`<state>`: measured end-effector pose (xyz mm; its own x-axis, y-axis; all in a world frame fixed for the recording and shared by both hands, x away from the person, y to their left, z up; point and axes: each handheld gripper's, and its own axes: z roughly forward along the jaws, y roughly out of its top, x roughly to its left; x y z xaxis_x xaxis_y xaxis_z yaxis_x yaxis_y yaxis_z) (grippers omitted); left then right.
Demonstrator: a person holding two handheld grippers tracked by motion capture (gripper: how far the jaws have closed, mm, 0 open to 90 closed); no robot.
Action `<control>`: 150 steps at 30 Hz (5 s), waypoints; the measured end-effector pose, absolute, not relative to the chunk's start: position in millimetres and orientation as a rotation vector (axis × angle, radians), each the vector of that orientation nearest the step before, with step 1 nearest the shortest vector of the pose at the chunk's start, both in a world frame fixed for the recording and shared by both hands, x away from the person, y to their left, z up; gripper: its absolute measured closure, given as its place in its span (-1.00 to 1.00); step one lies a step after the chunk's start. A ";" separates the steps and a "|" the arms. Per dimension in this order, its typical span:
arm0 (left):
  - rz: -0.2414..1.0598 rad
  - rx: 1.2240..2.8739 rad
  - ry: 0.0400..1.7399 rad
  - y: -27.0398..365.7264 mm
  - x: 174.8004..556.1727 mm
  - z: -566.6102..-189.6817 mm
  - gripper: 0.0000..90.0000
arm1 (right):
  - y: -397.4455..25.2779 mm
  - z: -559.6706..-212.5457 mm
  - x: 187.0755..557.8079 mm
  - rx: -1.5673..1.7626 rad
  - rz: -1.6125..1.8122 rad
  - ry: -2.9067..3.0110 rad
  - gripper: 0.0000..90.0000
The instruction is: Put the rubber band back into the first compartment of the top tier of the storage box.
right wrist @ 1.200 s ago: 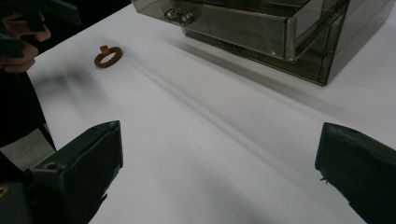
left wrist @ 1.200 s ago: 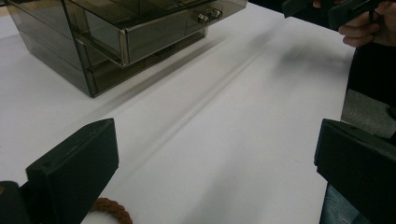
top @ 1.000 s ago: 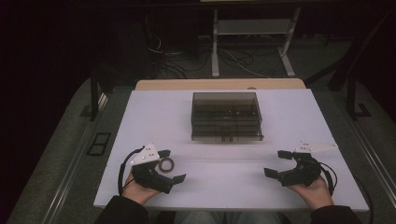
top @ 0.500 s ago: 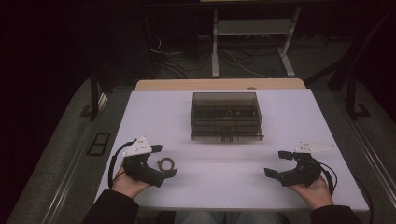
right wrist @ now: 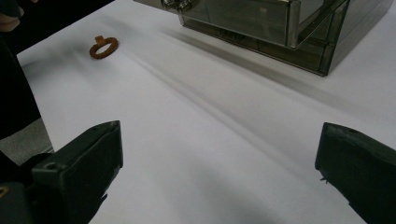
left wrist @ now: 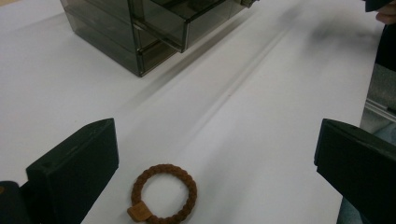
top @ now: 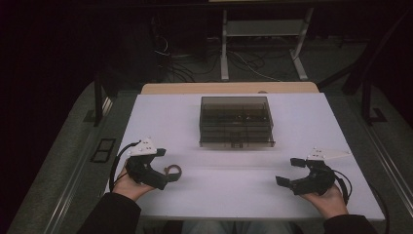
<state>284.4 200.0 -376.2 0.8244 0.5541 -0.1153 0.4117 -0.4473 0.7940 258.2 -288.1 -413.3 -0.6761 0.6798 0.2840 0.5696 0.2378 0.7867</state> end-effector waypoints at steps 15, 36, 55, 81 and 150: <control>0.158 2.208 0.677 199.6 296.8 -376.0 -1.00 | -288.9 -413.9 258.2 1.206 1.422 2.382 -0.99; 0.086 2.351 0.572 187.3 305.8 -381.3 -1.00 | -288.7 -414.2 257.3 1.197 1.412 2.393 -0.99; 0.029 2.511 0.478 172.9 305.2 -398.7 -1.00 | -288.3 -414.7 257.0 1.197 1.403 2.401 -0.99; 0.050 2.585 0.438 181.2 309.8 -412.5 -0.58 | -288.9 -415.3 257.2 1.178 1.394 2.410 -0.99; 0.009 2.559 0.457 188.6 322.2 -414.6 0.87 | -291.6 -416.0 256.8 1.191 1.367 2.417 -0.99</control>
<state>322.2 188.6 -414.6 0.9427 0.3229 -0.0843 0.3193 -0.7991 0.5094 256.8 -291.6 -416.0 -0.6832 0.6825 0.2596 0.5740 0.2822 0.7687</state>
